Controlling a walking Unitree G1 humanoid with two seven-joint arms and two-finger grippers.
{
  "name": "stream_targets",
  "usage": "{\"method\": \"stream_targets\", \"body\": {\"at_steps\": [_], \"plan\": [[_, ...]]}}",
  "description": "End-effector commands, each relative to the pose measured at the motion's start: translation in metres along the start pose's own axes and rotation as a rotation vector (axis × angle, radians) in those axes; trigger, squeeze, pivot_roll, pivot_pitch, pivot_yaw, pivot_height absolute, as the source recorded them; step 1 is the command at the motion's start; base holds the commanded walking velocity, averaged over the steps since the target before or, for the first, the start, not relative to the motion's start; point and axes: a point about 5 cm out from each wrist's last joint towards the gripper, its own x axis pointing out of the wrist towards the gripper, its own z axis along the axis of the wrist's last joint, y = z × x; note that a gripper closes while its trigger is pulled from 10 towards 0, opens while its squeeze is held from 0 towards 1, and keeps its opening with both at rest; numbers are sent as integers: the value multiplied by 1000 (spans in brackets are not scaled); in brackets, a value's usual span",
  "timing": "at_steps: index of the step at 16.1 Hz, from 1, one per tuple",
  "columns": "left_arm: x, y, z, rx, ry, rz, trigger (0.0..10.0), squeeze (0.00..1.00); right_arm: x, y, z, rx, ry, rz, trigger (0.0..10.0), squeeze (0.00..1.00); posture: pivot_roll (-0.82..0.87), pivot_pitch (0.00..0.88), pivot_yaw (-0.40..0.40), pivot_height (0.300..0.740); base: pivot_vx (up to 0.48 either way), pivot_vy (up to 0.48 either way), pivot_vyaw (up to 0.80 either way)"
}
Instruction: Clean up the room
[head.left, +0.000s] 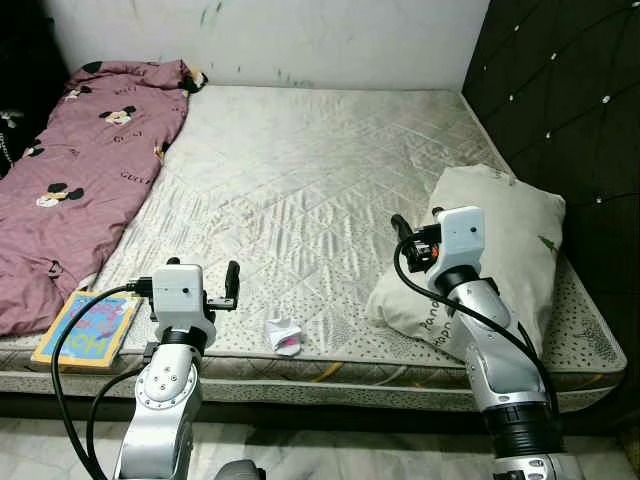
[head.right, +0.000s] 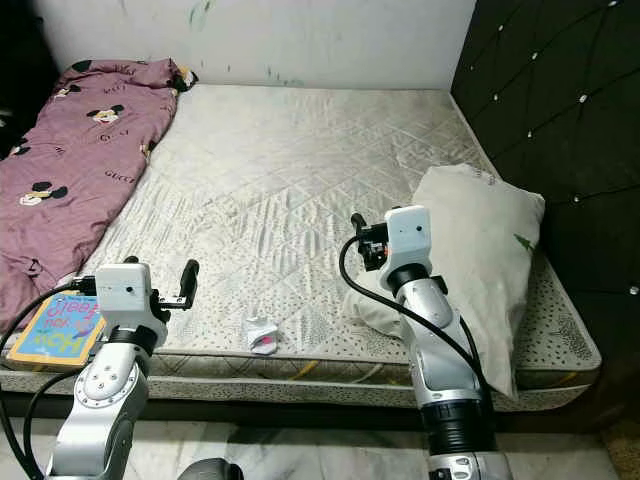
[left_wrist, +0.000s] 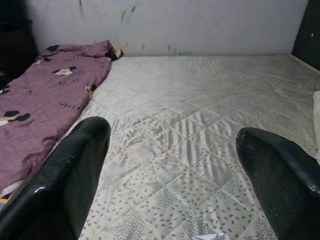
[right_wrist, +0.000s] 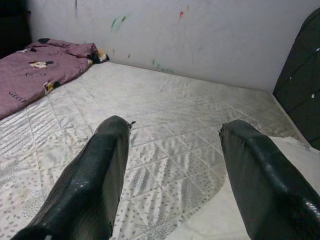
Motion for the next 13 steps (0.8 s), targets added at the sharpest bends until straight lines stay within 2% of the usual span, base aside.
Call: {"method": "stream_targets", "body": {"at_steps": [1, 5, 13], "plan": [[1, 1, 1, 9, -3, 5, 10000, 0, 0, 1, 2, -8, -10, 3, 10000, 0, -4, 0, -25, 740, 0, 0, 0], [3, 0, 1, 9, -1, 5, 10000, 0, 1, 0, 2, -15, -9, 4, 10000, 0, -7, 0, -27, 740, 0, 0, 0], [3, 0, 1, 3, -3, 4, 10000, 0, 1, 1, 2, -19, -8, 7, 10000, 0, -7, 0, -28, 740, 0, -281, 0]]}}
